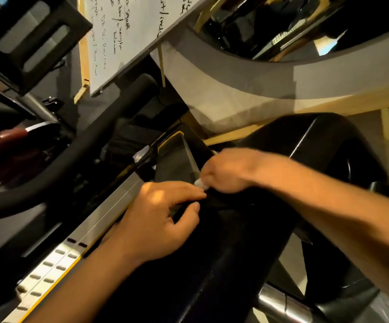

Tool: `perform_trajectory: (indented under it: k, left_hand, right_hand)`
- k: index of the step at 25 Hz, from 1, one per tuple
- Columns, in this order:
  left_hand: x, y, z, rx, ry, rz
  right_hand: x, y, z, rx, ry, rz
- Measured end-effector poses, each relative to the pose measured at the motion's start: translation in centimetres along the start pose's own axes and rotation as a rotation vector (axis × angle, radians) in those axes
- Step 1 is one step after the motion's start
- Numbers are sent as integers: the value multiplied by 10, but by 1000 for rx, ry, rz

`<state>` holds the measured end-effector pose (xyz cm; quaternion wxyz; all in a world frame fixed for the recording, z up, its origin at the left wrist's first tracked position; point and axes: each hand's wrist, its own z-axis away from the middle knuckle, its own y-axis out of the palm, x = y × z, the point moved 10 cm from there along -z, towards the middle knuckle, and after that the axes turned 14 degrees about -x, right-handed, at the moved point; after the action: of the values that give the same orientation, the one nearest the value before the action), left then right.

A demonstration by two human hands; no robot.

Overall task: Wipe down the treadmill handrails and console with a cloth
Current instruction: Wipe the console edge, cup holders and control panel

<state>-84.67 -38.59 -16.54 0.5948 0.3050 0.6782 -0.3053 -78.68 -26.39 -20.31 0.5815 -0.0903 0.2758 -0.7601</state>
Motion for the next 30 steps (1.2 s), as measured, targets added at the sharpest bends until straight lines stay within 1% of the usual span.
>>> perform_trajectory:
  k: [1, 2, 3, 4, 5, 7, 8, 9, 11, 13, 14, 15, 16, 17, 18, 19, 20, 21, 22, 23, 24, 25, 27, 29, 30]
  left_hand:
    - [-2, -7, -5, -64, 15, -10]
    - [-5, -12, -10, -109, 22, -25]
    - [-9, -15, -14, -132, 20, -40]
    - [-16, -14, -18, -132, 16, -53]
    - [-26, -9, -23, -112, 24, -68]
    - [-46, 15, -34, -37, 58, -99]
    - [-55, 31, -41, 7, 73, -124]
    - [-65, 50, -49, 59, 92, -162]
    - [-85, 87, -64, 164, 148, -263]
    - [-101, 122, -76, 246, 241, -361]
    - [-108, 135, -81, 266, 291, -407]
    - [-114, 146, -87, 269, 335, -439]
    - [-117, 156, -93, 267, 348, -456]
    - [-118, 164, -98, 266, 326, -481]
    - [-120, 174, -100, 257, 299, -506]
    - [-123, 184, -100, 237, 280, -500]
    - [-127, 192, -99, 212, 272, -465]
    - [-131, 198, -97, 196, 277, -431]
    - [-131, 204, -95, 196, 296, -426]
    - [-129, 209, -94, 207, 323, -455]
    - [-126, 211, -94, 218, 335, -502]
    - [-123, 211, -94, 225, 338, -548]
    - [-122, 213, -96, 238, 359, -591]
    - [-122, 213, -95, 245, 365, -593]
    - [-121, 213, -95, 248, 367, -590]
  right_hand:
    - [30, 2, 14, -23, -56, -47]
    - [51, -3, 31, -80, -112, -100]
    - [58, -9, 47, -141, -174, -135]
    - [52, -15, 63, -204, -216, -149]
    - [32, -25, 75, -311, -218, -167]
    - [-31, -44, 91, -580, -123, -223]
    - [-71, -50, 97, -710, -30, -249]
    - [-120, -48, 102, -820, 102, -286]
    - [-215, -34, 123, -980, 417, -368]
    - [-289, -1, 146, -986, 777, -440]
    - [-305, 9, 155, -984, 904, -451]
    - [-308, 10, 158, -1002, 961, -457]
    - [-298, 5, 156, -1054, 953, -482]
    - [-278, -6, 152, -1151, 868, -514]
    - [-250, -21, 147, -1249, 719, -529]
    - [-220, -31, 142, -1302, 533, -547]
    - [-193, -36, 136, -1307, 375, -551]
    - [-181, -34, 133, -1287, 300, -510]
    - [-187, -28, 134, -1288, 316, -443]
    - [-208, -19, 139, -1307, 411, -389]
    - [-230, -3, 147, -1307, 548, -352]
    - [-251, 16, 155, -1277, 689, -323]
    - [-283, 58, 178, -1144, 934, -351]
    - [-294, 86, 198, -978, 1072, -383]
    - [-294, 93, 205, -917, 1105, -365]
